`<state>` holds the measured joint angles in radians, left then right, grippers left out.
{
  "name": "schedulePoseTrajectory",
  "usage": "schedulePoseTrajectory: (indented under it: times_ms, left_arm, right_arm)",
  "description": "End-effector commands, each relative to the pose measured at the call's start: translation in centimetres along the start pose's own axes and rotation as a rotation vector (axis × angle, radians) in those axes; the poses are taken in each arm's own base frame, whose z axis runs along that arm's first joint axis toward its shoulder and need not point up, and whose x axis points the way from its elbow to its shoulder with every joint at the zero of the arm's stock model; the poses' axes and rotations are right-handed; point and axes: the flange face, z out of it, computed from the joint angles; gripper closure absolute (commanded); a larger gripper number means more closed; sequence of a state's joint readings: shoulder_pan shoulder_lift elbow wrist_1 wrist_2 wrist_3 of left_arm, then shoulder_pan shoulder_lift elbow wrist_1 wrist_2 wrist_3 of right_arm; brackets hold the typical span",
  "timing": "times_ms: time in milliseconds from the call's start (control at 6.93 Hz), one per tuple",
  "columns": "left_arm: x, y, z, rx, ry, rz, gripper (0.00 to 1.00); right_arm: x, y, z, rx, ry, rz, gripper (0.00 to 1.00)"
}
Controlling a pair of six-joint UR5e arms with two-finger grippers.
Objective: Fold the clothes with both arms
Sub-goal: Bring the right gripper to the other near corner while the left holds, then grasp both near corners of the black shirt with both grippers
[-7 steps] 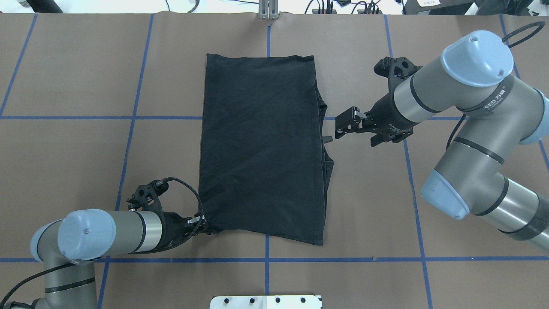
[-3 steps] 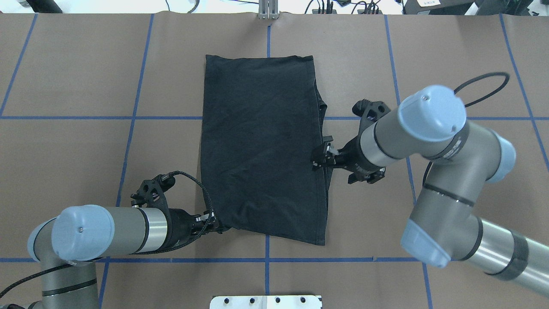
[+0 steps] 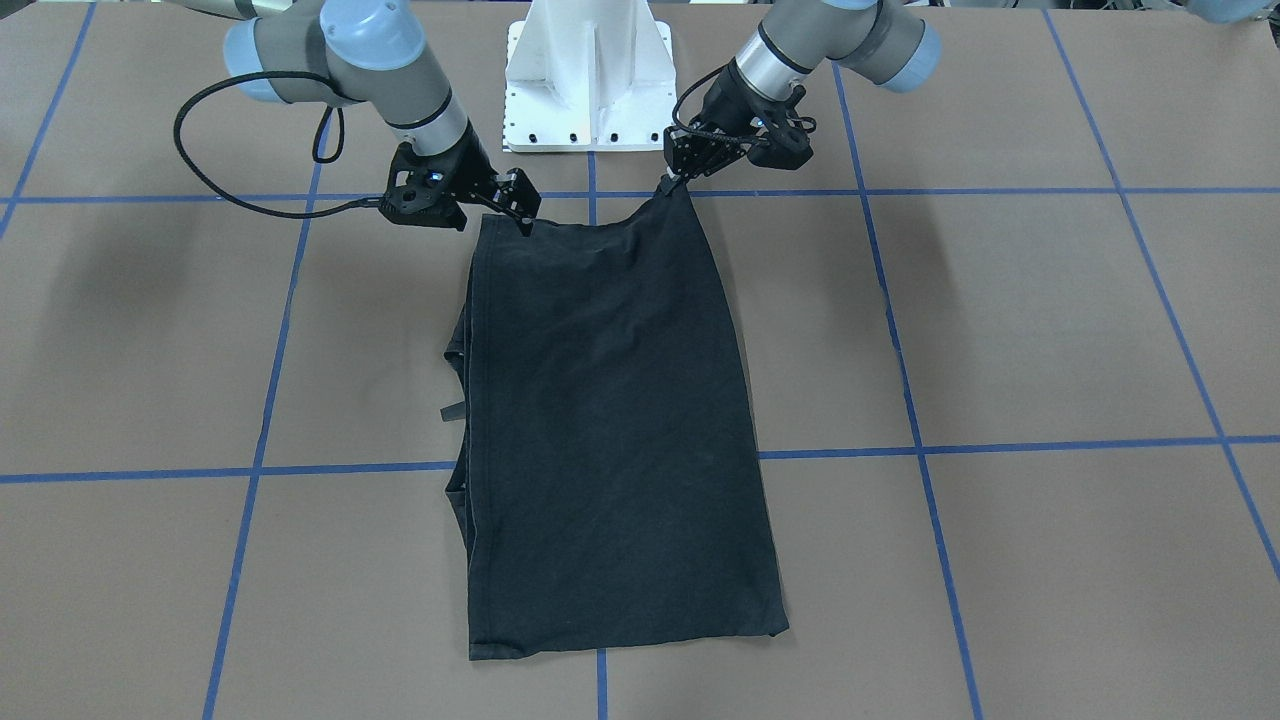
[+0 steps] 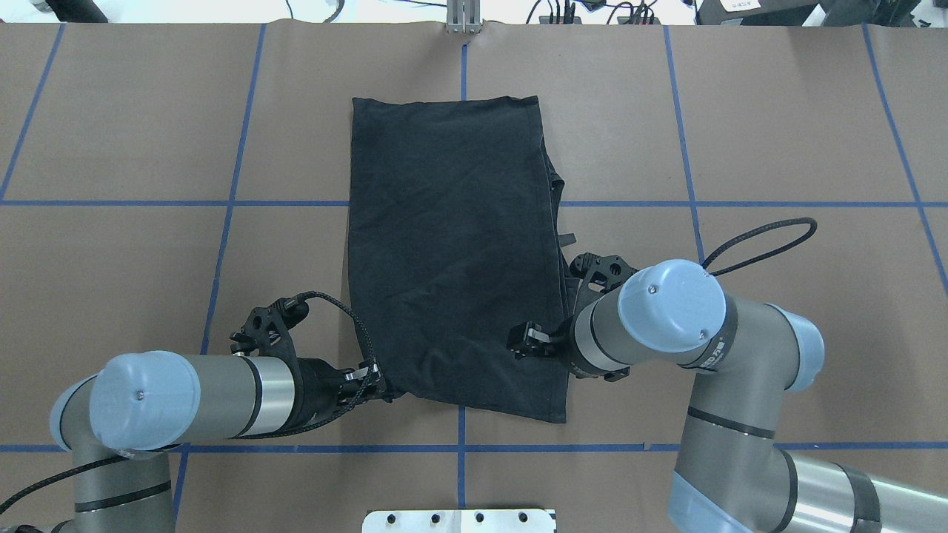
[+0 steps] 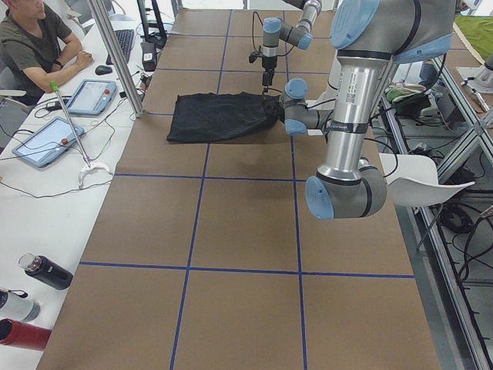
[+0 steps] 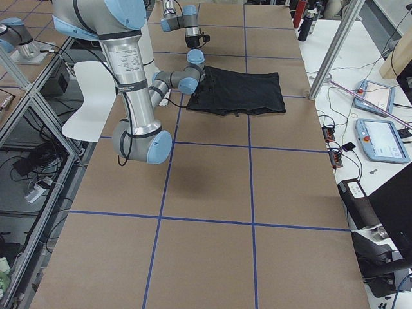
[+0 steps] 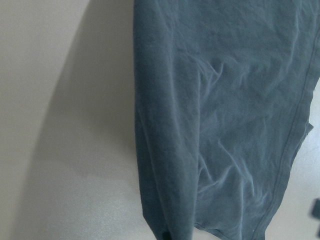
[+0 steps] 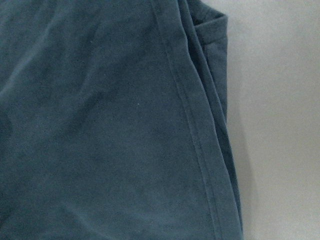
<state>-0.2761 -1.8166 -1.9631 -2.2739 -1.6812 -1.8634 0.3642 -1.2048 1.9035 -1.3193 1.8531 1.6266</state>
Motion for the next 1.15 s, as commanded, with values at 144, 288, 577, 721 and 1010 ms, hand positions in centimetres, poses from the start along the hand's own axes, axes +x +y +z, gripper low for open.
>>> schedulePoseTrajectory:
  times_ms: [144, 288, 577, 721, 1010]
  left_arm:
    - [0.2, 0.1, -0.2, -0.002, 0.005, 0.000, 1.00]
    - [0.2, 0.1, -0.2, -0.002, 0.005, 0.000, 1.00]
    - [0.2, 0.1, -0.2, -0.002, 0.005, 0.000, 1.00]
    - [0.2, 0.1, -0.2, -0.002, 0.005, 0.000, 1.00]
    - [0.4, 0.2, -0.3, -0.003, 0.010, 0.001, 1.00]
  right_arm:
    - [0.8, 1.8, 3.8, -0.006, 0.061, 0.001, 0.00]
    - [1.0, 1.8, 4.3, -0.008, 0.070, 0.001, 0.00]
    - [1.0, 1.8, 4.5, -0.011, 0.074, -0.001, 0.00]
    - [1.1, 1.7, 4.5, -0.011, 0.076, -0.001, 0.00]
    - [1.0, 1.8, 4.5, -0.012, 0.075, -0.001, 0.07]
